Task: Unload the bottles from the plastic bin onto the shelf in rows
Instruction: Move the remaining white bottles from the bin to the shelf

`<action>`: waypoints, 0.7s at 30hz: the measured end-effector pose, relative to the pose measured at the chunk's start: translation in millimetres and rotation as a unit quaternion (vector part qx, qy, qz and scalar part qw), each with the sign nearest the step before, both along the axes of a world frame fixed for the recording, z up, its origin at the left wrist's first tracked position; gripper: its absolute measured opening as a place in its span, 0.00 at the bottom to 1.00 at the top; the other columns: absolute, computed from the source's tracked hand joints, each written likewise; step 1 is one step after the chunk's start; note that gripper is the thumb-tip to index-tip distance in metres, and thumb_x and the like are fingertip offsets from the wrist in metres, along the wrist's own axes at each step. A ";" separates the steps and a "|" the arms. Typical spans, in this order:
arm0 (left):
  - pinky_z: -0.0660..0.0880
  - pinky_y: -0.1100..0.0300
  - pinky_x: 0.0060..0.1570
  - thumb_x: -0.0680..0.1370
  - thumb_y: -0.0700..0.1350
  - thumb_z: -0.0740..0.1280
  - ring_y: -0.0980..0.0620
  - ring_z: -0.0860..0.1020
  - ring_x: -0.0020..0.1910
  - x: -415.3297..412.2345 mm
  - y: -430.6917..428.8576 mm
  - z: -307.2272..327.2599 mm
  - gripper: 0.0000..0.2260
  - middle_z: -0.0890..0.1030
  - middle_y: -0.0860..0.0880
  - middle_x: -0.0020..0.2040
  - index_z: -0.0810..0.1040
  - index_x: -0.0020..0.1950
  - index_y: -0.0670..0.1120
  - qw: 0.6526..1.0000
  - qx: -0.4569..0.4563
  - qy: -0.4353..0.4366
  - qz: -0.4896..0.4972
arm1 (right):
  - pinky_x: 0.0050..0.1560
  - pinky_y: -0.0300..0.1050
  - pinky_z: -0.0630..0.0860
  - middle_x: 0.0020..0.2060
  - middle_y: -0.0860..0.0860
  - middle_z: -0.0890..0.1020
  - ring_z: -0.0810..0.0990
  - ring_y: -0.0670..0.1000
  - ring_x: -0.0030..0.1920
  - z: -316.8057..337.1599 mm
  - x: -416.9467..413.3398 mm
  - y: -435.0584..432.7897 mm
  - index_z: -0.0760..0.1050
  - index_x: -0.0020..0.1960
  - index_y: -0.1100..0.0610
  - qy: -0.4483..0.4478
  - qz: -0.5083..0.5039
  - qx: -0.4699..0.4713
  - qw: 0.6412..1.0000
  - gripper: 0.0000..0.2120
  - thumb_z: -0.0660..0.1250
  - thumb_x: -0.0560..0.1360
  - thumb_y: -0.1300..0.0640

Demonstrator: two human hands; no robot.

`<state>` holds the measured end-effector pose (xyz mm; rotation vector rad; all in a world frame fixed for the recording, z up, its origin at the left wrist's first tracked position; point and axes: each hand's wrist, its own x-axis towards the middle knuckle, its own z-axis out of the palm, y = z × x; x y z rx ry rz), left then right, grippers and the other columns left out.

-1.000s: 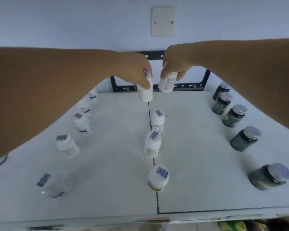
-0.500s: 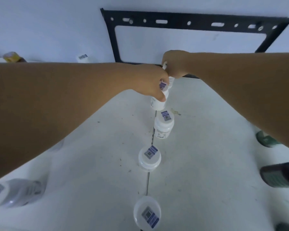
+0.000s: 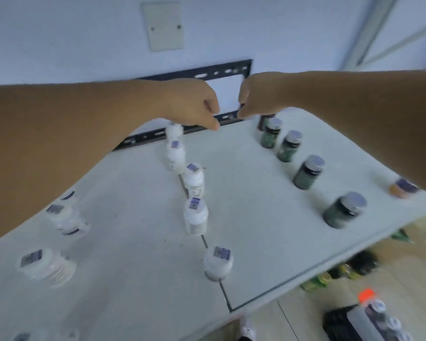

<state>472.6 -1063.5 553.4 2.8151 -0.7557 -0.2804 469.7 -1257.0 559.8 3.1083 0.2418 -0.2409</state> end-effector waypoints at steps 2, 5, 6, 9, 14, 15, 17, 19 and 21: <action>0.74 0.54 0.62 0.72 0.60 0.72 0.53 0.78 0.56 -16.5 -40.2 11.9 0.21 0.80 0.58 0.57 0.79 0.62 0.54 0.998 -0.001 -0.014 -0.058 | 0.58 0.58 0.77 0.56 0.63 0.82 0.81 0.63 0.56 17.2 -37.3 -35.4 0.78 0.61 0.65 -0.016 -0.045 -0.004 0.999 0.27 0.67 0.72 0.44; 0.74 0.56 0.60 0.72 0.61 0.72 0.54 0.78 0.56 -49.7 -103.4 23.4 0.22 0.80 0.58 0.56 0.79 0.62 0.54 0.990 -0.006 -0.024 -0.138 | 0.57 0.54 0.78 0.54 0.61 0.84 0.81 0.62 0.54 37.2 -97.6 -91.2 0.79 0.58 0.63 -0.031 -0.114 -0.020 0.993 0.25 0.69 0.72 0.43; 0.74 0.56 0.60 0.72 0.61 0.72 0.54 0.78 0.56 -61.5 -125.1 26.2 0.22 0.80 0.58 0.56 0.78 0.63 0.54 0.986 -0.006 -0.024 -0.164 | 0.56 0.52 0.77 0.53 0.59 0.84 0.82 0.60 0.53 42.4 -119.3 -110.4 0.80 0.58 0.61 -0.035 -0.138 -0.021 0.990 0.24 0.69 0.73 0.43; 0.74 0.53 0.62 0.72 0.59 0.72 0.54 0.79 0.56 -99.6 -193.6 35.0 0.22 0.81 0.57 0.57 0.78 0.63 0.54 0.971 0.002 -0.031 -0.235 | 0.57 0.48 0.75 0.55 0.55 0.84 0.80 0.59 0.55 52.3 -188.8 -171.7 0.80 0.59 0.59 -0.047 -0.195 -0.018 0.980 0.21 0.70 0.74 0.44; 0.75 0.53 0.60 0.73 0.57 0.73 0.51 0.80 0.55 -168.9 -307.5 34.7 0.19 0.82 0.54 0.57 0.79 0.61 0.51 0.942 0.014 -0.056 -0.330 | 0.47 0.42 0.74 0.54 0.61 0.84 0.82 0.61 0.55 47.0 -305.9 -269.5 0.81 0.58 0.65 0.022 -0.303 -0.024 0.952 0.23 0.66 0.77 0.45; 0.76 0.51 0.60 0.73 0.57 0.73 0.51 0.80 0.55 -182.4 -328.0 31.0 0.19 0.81 0.54 0.56 0.79 0.61 0.51 0.937 0.019 -0.057 -0.343 | 0.42 0.41 0.74 0.52 0.60 0.84 0.83 0.60 0.53 44.0 -326.7 -290.8 0.81 0.58 0.65 0.035 -0.323 -0.016 0.946 0.23 0.67 0.77 0.45; 0.76 0.51 0.59 0.73 0.57 0.73 0.52 0.80 0.54 -208.7 -365.2 21.8 0.17 0.81 0.56 0.53 0.79 0.59 0.52 0.931 0.028 -0.046 -0.361 | 0.36 0.40 0.76 0.50 0.59 0.85 0.84 0.59 0.49 34.2 -363.8 -330.7 0.81 0.57 0.63 0.049 -0.355 0.002 0.934 0.21 0.69 0.76 0.45; 0.76 0.52 0.58 0.73 0.57 0.72 0.52 0.80 0.53 -231.4 -400.0 9.2 0.17 0.80 0.58 0.50 0.79 0.59 0.52 0.925 0.043 -0.033 -0.375 | 0.41 0.44 0.79 0.48 0.58 0.85 0.84 0.56 0.46 18.0 -395.3 -365.5 0.81 0.55 0.62 0.067 -0.381 0.016 0.922 0.20 0.70 0.75 0.45; 0.77 0.52 0.56 0.74 0.57 0.72 0.53 0.80 0.52 -250.0 -433.1 -7.4 0.17 0.80 0.57 0.51 0.79 0.59 0.53 0.920 0.058 -0.024 -0.388 | 0.49 0.50 0.82 0.46 0.57 0.86 0.85 0.56 0.46 -6.5 -419.6 -396.1 0.82 0.53 0.62 0.092 -0.391 0.027 0.915 0.20 0.71 0.74 0.44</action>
